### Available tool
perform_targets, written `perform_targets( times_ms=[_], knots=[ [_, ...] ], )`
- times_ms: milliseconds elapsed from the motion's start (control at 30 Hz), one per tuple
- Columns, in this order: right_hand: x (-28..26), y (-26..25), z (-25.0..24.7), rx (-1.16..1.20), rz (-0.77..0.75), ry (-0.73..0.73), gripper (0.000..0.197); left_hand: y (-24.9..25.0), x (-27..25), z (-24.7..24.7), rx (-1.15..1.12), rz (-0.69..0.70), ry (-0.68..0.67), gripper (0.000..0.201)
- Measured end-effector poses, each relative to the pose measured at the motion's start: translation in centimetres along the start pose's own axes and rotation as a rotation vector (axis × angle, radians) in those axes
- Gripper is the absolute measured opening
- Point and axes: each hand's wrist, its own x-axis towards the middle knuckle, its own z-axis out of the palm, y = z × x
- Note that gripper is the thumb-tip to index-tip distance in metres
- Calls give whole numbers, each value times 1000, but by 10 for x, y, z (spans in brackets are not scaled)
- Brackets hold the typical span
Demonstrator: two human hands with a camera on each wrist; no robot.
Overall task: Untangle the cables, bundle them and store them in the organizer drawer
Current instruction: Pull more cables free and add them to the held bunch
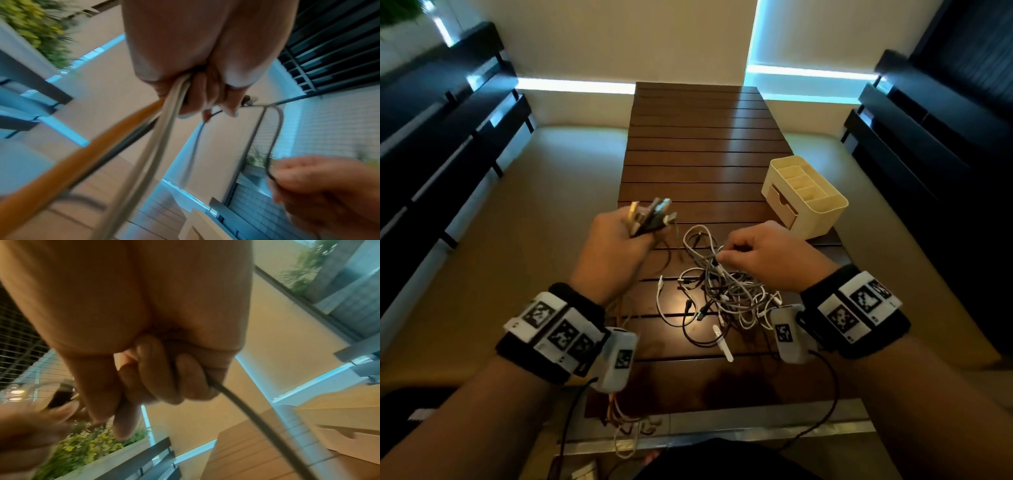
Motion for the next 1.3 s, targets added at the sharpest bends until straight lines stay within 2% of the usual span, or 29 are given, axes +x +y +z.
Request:
perform_targets(
  times_ms=[100,200,267,333,433,500,600,700,833,900,967,1100,1267,1300],
  knots=[
    [2,-15,0,8,-52,14,21,10,-6,13,-129,62,-84,15],
    [1,-24,-4,120,-123,121,21,6,-7,19,-228,42,-205,7],
    [-2,-24,-9,224,-133,188,19,2,-6,18,-255,31,-218,5],
    [-7,-24,-14,391,-117,241,20,-1,-4,16,-293,14,-175,13],
    [-12,-26,-18,713,-64,265,23,-7,1,13,-340,-11,-123,38],
    [-12,-23,-14,788,-16,242,24,-11,4,13,-383,-50,-97,41],
    [-13,-10,2,559,125,181,25,-14,7,15,-479,-168,-49,36],
    [-19,0,21,432,277,23,25,-15,9,15,-485,-220,-32,42],
    [-35,-3,32,624,386,-300,22,-21,11,12,-535,-263,-10,41],
    [-43,-8,28,748,387,-457,22,-22,11,11,-549,-283,-22,40],
    [-48,-16,22,841,357,-544,23,-22,11,11,-548,-299,-34,39],
    [-45,-21,21,908,357,-481,26,-21,11,15,-564,-325,-78,40],
    [-34,-27,35,761,370,-385,21,-18,0,28,-565,-325,-211,36],
    [-32,-26,37,634,361,-359,24,-18,-3,31,-561,-329,-236,36]
  ],
)
